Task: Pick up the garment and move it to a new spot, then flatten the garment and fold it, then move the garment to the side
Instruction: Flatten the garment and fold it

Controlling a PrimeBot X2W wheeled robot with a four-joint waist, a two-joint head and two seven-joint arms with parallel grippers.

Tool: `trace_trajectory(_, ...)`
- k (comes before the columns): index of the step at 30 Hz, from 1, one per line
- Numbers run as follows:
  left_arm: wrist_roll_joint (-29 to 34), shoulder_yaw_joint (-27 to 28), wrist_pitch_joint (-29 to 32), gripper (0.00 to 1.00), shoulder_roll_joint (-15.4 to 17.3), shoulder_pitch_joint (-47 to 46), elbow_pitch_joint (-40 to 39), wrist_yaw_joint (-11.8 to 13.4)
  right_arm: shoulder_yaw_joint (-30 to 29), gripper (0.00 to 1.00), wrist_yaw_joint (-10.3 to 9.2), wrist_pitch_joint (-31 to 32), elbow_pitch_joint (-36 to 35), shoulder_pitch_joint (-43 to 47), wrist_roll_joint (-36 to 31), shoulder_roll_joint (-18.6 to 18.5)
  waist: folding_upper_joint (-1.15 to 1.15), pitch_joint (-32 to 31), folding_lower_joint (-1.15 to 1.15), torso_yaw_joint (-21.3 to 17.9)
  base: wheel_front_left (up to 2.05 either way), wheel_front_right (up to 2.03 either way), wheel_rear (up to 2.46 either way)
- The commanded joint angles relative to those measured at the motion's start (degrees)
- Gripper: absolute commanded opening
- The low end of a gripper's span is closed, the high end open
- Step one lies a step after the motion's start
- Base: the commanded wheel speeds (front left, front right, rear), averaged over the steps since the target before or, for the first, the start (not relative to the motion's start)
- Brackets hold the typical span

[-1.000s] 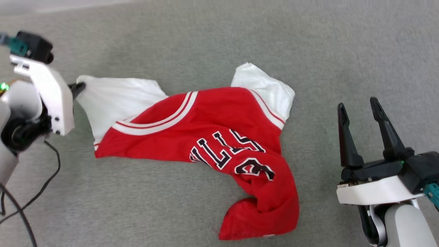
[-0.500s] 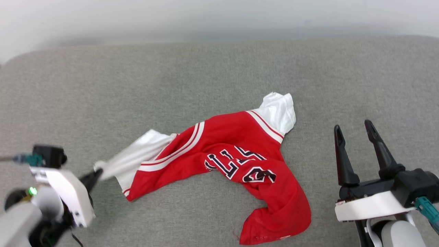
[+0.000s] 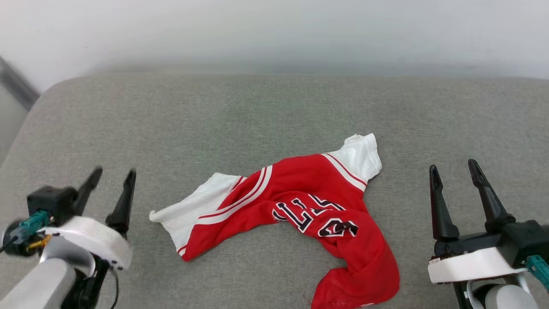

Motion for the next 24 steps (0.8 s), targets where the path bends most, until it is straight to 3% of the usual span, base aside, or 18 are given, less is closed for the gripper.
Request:
trace_trajectory(1,4.1,3.3,-0.4,1.00,-1.4,1.9,-2.8,0.7,-0.2,1.00,-0.03,-0.1,-0.5,0.1,-0.9,-0.1,0.00,0.0,0.01,0.7,0.00,0.00,0.00)
trace_trajectory(5,17.3,12.3,-0.3,1.00,-5.5,7.1,-12.4,1.8,0.4,1.00,-0.03,2.0,1.6,-2.2,-3.4,-0.1,0.00,0.4,0.01,2.3,0.00,0.00,0.00)
trace_trajectory(8,24.6,17.3,-0.3,1.00,-9.3,11.7,-17.9,1.5,1.9,1.00,-0.03,10.1,2.7,-5.9,-5.2,-1.4,0.00,1.2,0.01,3.7,0.00,0.00,0.00)
trace_trajectory(10,28.0,19.6,-0.3,1.00,-11.8,13.4,-20.2,0.4,2.8,1.00,-0.04,18.2,4.0,-8.7,-1.4,-1.7,0.00,2.0,0.01,4.7,0.00,0.00,0.00)
trace_trajectory(18,35.1,24.1,-0.3,1.00,-18.9,14.2,-20.0,-5.6,7.3,1.00,-0.05,54.0,10.3,-22.8,6.4,-12.3,0.00,6.8,0.01,9.3,0.00,0.00,0.00)
trace_trajectory(24,37.9,25.7,-0.3,1.00,-23.5,12.2,-18.6,-9.2,10.0,1.00,-0.04,67.9,15.2,-30.0,10.0,-16.8,0.00,9.9,0.01,13.0,0.00,0.00,0.00)
